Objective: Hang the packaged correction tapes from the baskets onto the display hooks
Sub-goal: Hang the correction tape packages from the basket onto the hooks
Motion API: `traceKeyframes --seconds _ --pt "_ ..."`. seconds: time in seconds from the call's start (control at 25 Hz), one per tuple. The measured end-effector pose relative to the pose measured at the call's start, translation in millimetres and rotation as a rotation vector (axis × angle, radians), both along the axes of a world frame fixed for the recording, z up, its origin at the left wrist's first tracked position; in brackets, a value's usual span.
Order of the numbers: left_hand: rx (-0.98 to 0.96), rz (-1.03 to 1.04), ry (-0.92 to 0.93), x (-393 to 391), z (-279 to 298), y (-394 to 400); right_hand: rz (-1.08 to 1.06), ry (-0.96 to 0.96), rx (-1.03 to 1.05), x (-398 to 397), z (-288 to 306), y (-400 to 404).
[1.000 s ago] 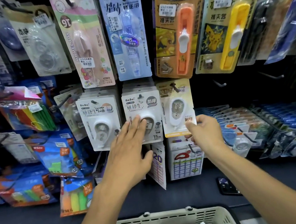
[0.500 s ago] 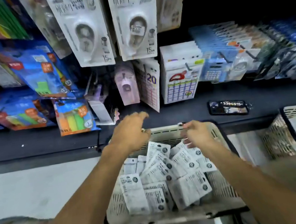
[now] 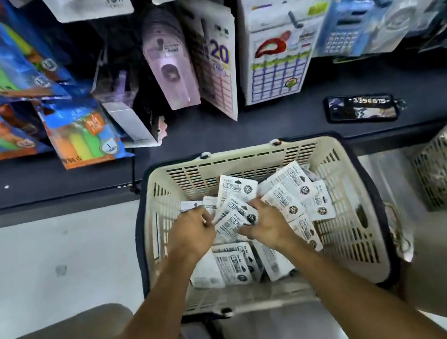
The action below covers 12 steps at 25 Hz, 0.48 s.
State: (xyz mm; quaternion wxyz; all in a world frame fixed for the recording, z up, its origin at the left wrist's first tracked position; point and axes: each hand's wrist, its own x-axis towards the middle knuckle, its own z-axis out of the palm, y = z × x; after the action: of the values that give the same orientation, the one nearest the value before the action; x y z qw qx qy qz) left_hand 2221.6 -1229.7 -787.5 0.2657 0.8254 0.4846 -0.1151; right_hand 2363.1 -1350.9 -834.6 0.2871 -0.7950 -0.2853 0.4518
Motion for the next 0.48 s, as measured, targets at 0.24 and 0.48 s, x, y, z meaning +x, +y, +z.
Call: traceKeyframes --seconds 0.24,0.48 --pt "0.013 0.181 -0.138 -6.8 -8.0 9.7 0.412 -0.216 -0.112 -27.8 -15.6 -7.8" --pt "-0.004 0.188 -0.167 -5.8 -3.7 4.2 0.236 -0.01 0.128 -41.2 -5.3 -24.3"
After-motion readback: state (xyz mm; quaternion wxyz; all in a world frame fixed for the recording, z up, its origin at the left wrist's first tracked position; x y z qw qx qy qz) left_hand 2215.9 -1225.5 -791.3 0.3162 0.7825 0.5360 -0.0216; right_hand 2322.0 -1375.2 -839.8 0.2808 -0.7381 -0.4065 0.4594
